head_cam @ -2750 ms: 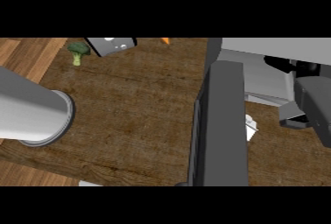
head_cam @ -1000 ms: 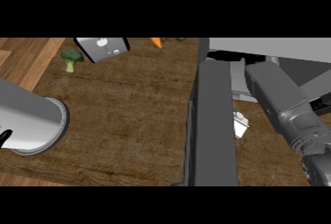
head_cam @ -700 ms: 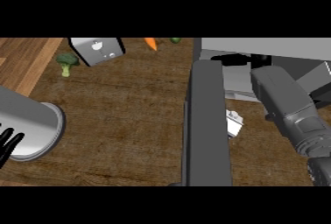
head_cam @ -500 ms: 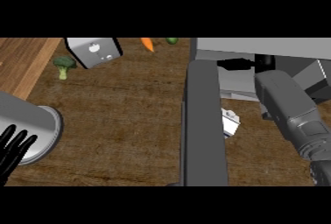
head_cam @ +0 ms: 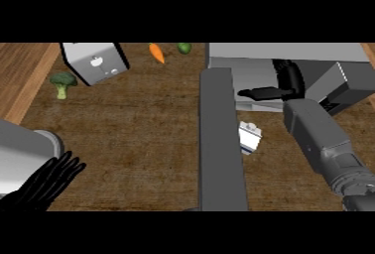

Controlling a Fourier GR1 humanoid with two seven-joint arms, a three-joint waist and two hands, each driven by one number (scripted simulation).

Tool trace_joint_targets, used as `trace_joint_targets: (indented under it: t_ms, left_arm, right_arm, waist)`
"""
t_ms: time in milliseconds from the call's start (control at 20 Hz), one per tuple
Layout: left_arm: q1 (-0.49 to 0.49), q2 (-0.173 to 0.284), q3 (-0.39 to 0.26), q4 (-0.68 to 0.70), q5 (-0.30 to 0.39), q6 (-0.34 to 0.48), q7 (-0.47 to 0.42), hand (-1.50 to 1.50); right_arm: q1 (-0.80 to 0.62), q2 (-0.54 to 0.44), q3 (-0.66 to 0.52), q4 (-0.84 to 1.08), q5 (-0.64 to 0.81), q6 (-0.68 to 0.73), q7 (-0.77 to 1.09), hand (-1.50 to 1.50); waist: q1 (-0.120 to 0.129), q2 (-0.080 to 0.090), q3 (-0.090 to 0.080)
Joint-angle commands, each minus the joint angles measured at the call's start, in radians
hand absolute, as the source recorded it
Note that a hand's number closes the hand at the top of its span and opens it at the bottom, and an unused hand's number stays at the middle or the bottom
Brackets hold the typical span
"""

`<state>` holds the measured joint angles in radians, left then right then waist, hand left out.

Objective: Pick up the milk, place it into the microwave and close the microwave

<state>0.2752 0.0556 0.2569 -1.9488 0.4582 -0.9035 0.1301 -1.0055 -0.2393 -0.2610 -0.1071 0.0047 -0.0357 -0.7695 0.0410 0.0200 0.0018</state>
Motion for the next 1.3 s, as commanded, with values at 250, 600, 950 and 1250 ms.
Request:
trace_joint_targets:
  t_ms: [250,600,950,1250]
  left_arm:
    - [-0.046,-0.054,-0.100,0.047,-0.232,-0.005,-0.056,-1.50]
    - [-0.103,-0.055,-0.145,0.154,-0.368,0.026,-0.172,1.50]
    - [-0.214,-0.056,-0.231,0.300,-0.546,0.134,-0.282,1.50]
    - [-0.287,-0.056,-0.340,0.413,-0.649,0.210,-0.329,1.50]
  right_arm:
    - [0.162,0.087,-0.019,-0.058,-0.051,0.196,-0.068,-1.50]
    - [0.403,0.123,0.060,-0.143,-0.008,0.217,-0.124,-1.50]
    - [0.652,0.145,0.106,-0.308,0.002,0.179,-0.179,-1.50]
    - [0.884,0.083,0.107,-0.523,-0.043,0.247,-0.198,-1.50]
  waist:
    - [-0.039,-0.020,-0.002]
    - [-0.085,-0.036,-0.005]
    - [-0.095,-0.033,-0.006]
    - [-0.098,-0.030,-0.006]
